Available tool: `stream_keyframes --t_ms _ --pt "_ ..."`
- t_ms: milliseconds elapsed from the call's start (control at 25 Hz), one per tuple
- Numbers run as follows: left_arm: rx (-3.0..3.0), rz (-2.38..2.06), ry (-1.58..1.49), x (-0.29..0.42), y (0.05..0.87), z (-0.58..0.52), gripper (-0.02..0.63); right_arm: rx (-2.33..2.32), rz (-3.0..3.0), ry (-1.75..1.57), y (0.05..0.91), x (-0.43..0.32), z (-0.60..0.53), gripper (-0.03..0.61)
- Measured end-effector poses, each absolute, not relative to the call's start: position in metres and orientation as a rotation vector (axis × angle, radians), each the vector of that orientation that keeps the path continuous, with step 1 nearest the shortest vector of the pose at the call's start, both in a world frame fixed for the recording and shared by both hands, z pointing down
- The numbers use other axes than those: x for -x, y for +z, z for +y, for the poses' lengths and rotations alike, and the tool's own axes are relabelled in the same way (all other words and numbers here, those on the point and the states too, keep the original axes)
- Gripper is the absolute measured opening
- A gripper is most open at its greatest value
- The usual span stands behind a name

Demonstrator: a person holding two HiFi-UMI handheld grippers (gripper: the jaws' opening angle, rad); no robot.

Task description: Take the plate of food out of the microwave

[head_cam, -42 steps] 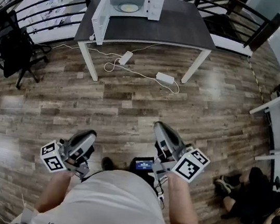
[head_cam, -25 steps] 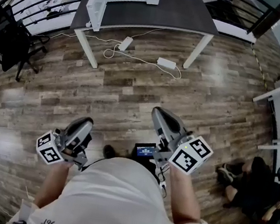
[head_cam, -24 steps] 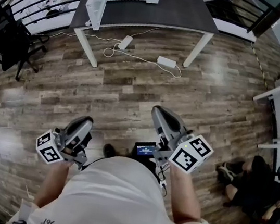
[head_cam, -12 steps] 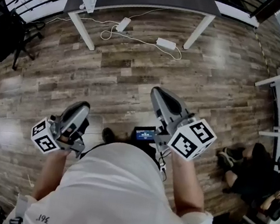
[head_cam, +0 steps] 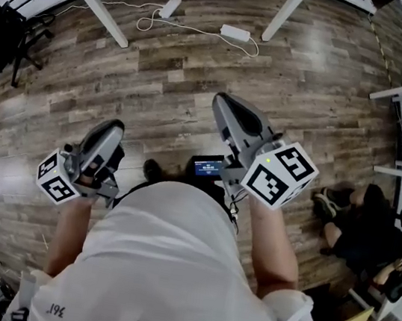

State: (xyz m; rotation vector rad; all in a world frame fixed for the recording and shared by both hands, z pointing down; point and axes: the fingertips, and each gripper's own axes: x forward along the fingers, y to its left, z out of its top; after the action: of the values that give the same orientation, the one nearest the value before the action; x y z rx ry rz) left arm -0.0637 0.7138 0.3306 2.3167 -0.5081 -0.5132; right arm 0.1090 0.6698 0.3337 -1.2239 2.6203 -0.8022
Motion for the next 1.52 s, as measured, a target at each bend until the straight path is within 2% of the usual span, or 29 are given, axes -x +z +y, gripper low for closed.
stream_keyframes --t_ms 640,1520 --pt "-2.303 -0.468 -0.458 -0.025 0.341 0.694 0.043 1.262 2.645 -0.742 0.346 -0.181 0.651 0.003" --pt "-2.32 -0.398 -0.442 -0.006 0.347 0.597 0.043 1.37 2.642 -0.714 0.354 -0.163 0.563 0.011"
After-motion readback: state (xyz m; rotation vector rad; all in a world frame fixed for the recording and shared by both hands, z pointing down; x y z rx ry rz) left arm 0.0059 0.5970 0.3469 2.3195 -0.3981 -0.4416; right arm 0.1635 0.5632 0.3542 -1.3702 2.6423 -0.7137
